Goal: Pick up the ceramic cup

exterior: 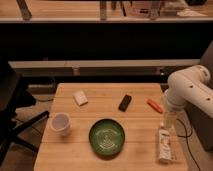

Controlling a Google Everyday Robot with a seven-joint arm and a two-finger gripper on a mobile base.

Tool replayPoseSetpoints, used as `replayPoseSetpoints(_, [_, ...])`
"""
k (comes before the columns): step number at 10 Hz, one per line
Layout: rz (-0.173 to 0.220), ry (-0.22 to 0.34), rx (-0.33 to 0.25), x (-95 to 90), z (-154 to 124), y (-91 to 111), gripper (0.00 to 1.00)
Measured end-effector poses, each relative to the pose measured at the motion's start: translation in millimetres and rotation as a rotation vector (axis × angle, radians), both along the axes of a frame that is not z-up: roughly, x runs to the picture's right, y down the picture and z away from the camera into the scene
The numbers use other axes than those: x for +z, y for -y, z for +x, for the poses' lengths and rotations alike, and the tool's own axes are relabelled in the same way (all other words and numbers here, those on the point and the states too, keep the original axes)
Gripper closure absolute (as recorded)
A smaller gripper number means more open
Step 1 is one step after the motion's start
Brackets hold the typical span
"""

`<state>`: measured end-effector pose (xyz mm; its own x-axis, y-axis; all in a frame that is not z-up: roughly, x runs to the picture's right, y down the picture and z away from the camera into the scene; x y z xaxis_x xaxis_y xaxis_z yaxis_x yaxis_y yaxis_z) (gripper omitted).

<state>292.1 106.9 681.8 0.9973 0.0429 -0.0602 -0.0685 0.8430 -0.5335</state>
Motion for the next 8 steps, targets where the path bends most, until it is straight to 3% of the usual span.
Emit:
replayPoseSetpoints(6, [0.0, 0.0, 0.0, 0.0, 0.0, 0.0, 0.2])
replayPoseSetpoints(8, [0.007, 0.016, -0.045, -2.7, -12.1, 3.3, 0.2])
